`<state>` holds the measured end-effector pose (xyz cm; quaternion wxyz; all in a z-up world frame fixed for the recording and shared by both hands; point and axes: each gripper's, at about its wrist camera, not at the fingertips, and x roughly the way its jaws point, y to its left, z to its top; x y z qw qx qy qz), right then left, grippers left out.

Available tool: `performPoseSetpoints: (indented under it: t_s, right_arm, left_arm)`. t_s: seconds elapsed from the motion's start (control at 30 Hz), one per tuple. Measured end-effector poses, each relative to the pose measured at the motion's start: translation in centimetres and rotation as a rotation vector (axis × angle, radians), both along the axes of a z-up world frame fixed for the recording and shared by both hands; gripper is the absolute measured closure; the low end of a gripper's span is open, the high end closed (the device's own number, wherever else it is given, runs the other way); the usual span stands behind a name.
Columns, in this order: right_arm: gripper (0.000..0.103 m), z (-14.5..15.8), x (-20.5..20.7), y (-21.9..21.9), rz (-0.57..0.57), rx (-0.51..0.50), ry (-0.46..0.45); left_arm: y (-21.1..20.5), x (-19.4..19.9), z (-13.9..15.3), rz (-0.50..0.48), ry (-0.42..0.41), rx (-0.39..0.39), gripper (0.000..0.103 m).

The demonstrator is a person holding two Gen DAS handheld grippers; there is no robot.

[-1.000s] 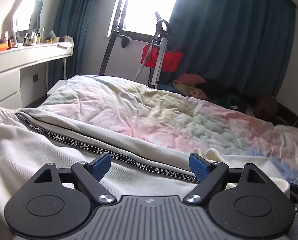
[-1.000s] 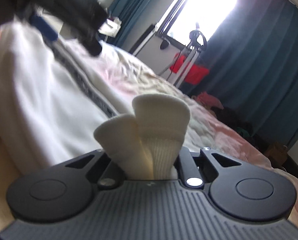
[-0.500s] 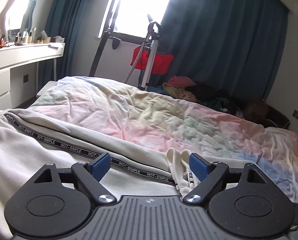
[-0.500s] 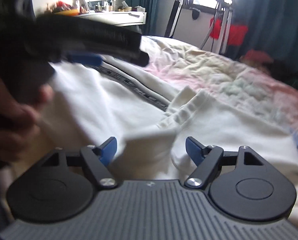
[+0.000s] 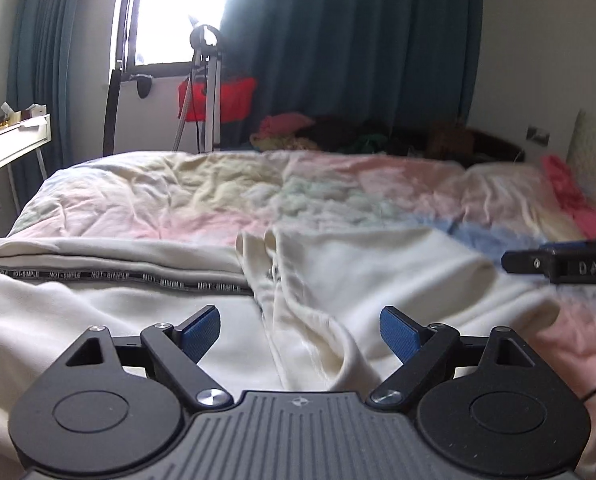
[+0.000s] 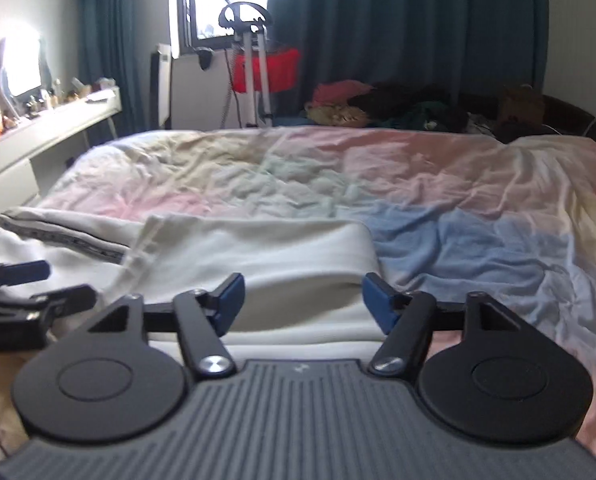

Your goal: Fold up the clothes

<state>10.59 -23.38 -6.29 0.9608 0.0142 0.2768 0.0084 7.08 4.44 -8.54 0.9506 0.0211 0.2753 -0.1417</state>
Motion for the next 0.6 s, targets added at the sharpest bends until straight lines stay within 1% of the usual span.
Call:
performPoseSetpoints:
  t_s: [0.03, 0.07, 0.13, 0.17, 0.23, 0.27, 0.3, 0.43, 0.6]
  right_arm:
    - [0.050, -0.6, 0.6, -0.2, -0.008, 0.001, 0.022]
    - [0.053, -1.3, 1.1, -0.5, -0.017, 0.018, 0.046]
    - [0.054, -2.7, 1.9, -1.0, -0.034, 0.061, 0.099]
    - [0.054, -3.6, 2.2, -1.1, -0.041, 0.057, 0.126]
    - [0.055, -5.2, 2.7, -0.9, -0.048, 0.037, 0.178]
    - [0.055, -5.9, 2.8, -0.8, -0.049, 0.026, 0.200]
    - [0.054, -6.3, 2.7, -0.7, -0.054, 0.028, 0.208]
    - [0.053, -6.2, 2.4, -0.6, -0.068, 0.043, 0.214]
    - [0.052, -5.4, 2.0, -0.4, -0.068, 0.035, 0.208]
  left_arm:
    - [-0.1, 0.2, -0.4, 0.013, 0.018, 0.011, 0.015]
    - [0.0, 0.5, -0.8, 0.030, 0.040, 0.010, 0.015]
    - [0.7, 1.1, -1.6, 0.059, 0.094, -0.019, 0.014]
    - [0.9, 1.3, -1.8, 0.066, 0.110, -0.025, 0.014]
    - [0.9, 1.3, -1.7, 0.058, 0.109, -0.015, 0.015]
    - [1.0, 1.3, -1.7, 0.054, 0.109, -0.010, 0.017]
    - [1.0, 1.3, -1.7, 0.050, 0.109, -0.005, 0.018]
    - [1.1, 1.4, -1.5, 0.036, 0.108, 0.013, 0.020]
    - [2.0, 1.1, -0.4, 0.052, 0.100, 0.000, 0.018]
